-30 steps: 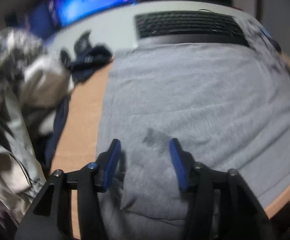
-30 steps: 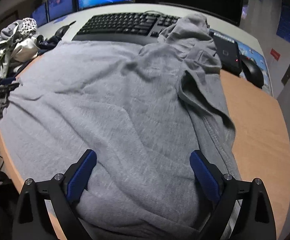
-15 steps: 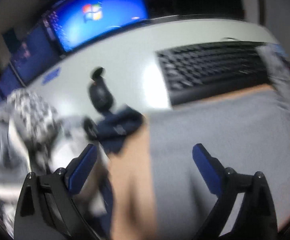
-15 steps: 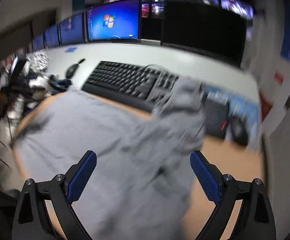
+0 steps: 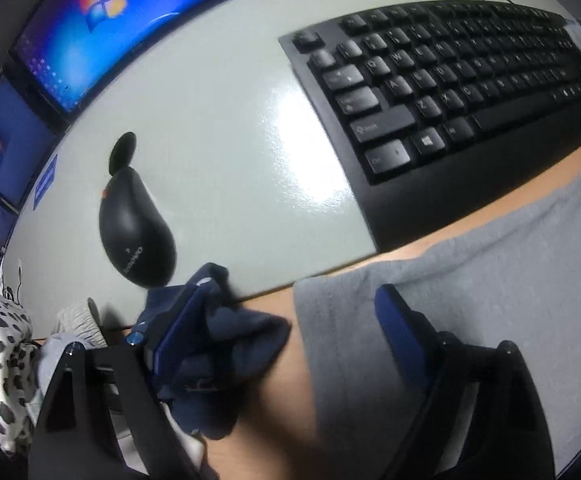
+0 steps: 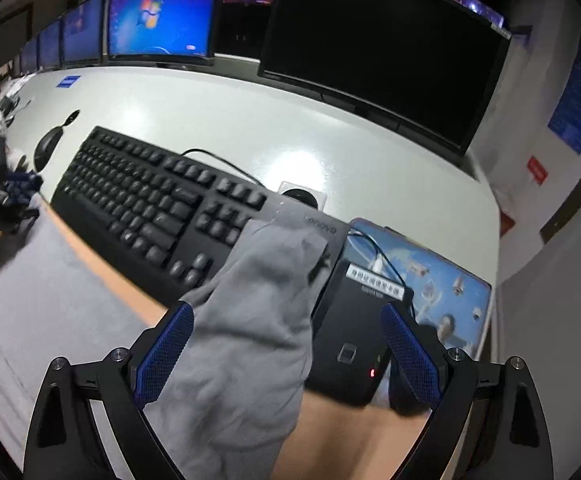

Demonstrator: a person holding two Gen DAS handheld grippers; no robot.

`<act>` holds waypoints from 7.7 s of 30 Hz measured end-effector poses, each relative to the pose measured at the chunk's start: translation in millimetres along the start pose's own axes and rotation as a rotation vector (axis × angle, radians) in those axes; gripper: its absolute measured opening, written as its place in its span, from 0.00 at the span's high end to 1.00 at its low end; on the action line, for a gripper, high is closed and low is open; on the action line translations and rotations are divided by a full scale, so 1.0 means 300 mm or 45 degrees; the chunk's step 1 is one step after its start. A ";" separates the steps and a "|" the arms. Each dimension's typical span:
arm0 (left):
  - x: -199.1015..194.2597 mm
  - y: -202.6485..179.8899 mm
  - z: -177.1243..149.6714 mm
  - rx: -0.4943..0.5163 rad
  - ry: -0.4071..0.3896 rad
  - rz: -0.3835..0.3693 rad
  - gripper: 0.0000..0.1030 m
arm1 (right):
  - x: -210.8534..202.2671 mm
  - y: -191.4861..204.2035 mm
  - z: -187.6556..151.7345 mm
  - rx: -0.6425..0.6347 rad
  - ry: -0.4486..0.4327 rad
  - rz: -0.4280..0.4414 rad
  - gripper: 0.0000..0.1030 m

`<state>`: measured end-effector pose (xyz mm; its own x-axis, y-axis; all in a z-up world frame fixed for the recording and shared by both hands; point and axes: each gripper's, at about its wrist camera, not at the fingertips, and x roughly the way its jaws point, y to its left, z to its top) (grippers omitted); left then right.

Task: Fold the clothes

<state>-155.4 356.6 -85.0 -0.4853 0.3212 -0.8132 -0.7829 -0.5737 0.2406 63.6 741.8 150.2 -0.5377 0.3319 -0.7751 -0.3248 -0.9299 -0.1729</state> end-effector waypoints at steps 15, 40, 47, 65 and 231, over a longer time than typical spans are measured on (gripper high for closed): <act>0.009 -0.085 -0.048 0.190 0.000 -0.116 0.94 | 0.199 0.012 0.039 -0.013 0.130 0.025 0.95; -0.352 -0.038 -0.121 -0.039 -0.193 -0.289 0.95 | -0.353 0.002 -0.143 -0.172 -0.365 0.282 0.95; -0.420 -0.053 -0.402 -0.074 -0.166 -0.324 0.95 | -0.476 0.186 -0.519 -0.394 -0.382 0.483 0.95; -0.415 -0.664 -0.331 0.231 -0.210 -0.451 0.84 | -0.366 0.362 -0.764 -0.396 -0.201 0.252 0.29; -0.633 -0.036 -0.537 -0.348 -0.461 -0.293 0.05 | -0.634 0.261 -0.410 -0.172 -0.495 0.803 0.91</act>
<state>7.9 180.4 -18.7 -0.4536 0.6752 -0.5817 -0.7786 -0.6178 -0.1098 236.2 586.3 209.3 -0.8343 -0.2611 -0.4856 0.2207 -0.9653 0.1399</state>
